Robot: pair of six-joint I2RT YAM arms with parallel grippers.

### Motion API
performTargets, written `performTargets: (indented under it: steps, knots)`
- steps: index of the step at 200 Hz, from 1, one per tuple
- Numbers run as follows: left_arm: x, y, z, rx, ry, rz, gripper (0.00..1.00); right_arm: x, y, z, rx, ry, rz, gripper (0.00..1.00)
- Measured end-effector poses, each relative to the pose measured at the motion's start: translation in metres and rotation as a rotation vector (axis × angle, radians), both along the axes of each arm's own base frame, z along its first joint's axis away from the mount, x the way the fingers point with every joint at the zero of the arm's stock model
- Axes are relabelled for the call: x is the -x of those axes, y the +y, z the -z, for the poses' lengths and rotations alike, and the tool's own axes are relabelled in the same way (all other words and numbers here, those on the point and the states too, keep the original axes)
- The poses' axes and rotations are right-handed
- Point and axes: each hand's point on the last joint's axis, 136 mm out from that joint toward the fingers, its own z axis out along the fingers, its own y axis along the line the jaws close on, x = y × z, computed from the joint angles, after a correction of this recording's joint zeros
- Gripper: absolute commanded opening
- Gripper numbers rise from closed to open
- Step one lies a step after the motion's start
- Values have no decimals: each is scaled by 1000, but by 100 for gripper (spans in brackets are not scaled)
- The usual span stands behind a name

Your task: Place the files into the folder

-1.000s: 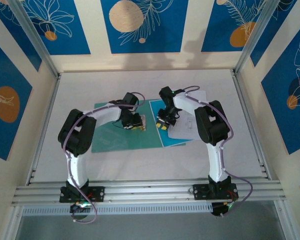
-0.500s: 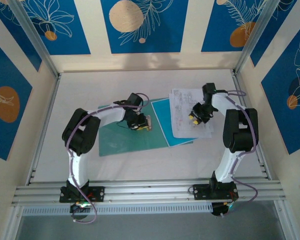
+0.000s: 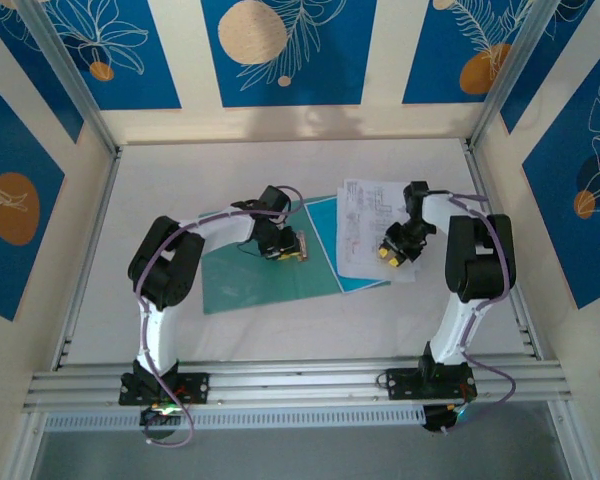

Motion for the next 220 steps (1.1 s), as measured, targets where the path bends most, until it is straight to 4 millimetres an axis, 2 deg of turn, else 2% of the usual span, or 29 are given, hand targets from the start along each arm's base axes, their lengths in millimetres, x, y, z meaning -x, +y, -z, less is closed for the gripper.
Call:
performTargets:
  steps: [73, 94, 130, 150, 170, 190, 220]
  knots:
    - [-3, -1, 0, -9, 6, 6, 24, 35, 23, -1, 12, 54, -63, 27]
    - [-4, 0, -1, -18, 2, 14, 28, 41, 29, -2, 16, 72, -78, 27]
    - [-6, 3, -5, -39, -12, 6, 36, 44, 33, -12, 20, 62, -90, 28]
    - [-6, 0, -17, -23, -24, -10, 40, 36, 31, -24, 22, 23, -85, 29]
    - [-5, -14, -34, 28, -41, -12, 42, 21, 28, -34, 17, -22, -71, 29]
    - [-4, -41, -50, 113, -52, 0, 43, 12, 25, -39, 11, -42, -56, 29]
    - [-5, -84, -66, 221, -61, 38, 43, 4, 24, -29, 5, -20, -44, 29]
